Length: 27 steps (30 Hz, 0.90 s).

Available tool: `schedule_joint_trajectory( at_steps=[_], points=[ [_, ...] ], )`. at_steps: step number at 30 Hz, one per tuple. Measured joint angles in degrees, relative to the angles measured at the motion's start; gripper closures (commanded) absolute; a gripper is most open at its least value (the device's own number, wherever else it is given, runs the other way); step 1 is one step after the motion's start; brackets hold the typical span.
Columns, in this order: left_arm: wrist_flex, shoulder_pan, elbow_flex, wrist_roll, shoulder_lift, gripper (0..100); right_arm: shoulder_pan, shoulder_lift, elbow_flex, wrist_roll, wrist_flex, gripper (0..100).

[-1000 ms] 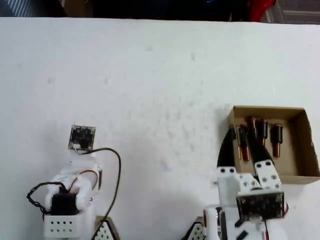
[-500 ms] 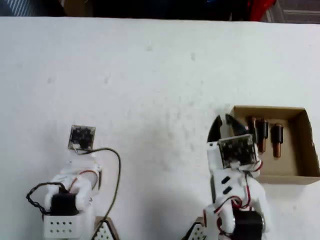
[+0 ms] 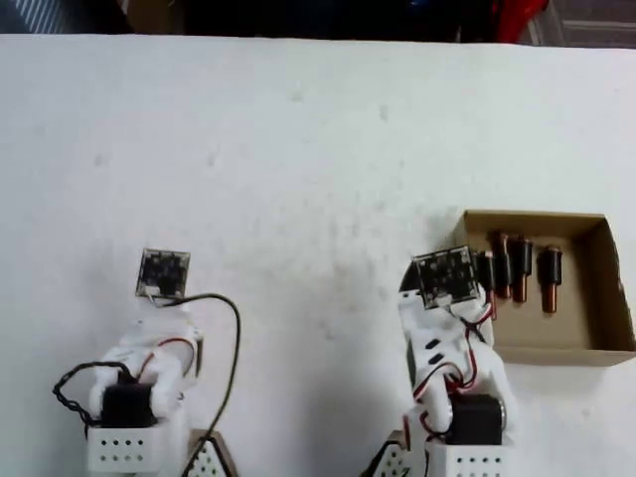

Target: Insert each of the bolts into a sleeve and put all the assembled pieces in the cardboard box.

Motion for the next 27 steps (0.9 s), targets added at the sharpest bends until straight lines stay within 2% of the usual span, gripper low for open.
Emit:
schedule_joint_trajectory(
  at_steps=[16,27],
  points=[
    [0.00,0.00,0.00,0.00,0.00,98,0.00,0.09,10.29,-0.09,0.00,95.7],
    [0.00,0.00,0.00,0.00,0.00,98,0.00,0.09,10.29,-0.09,8.26,95.7]
  ],
)
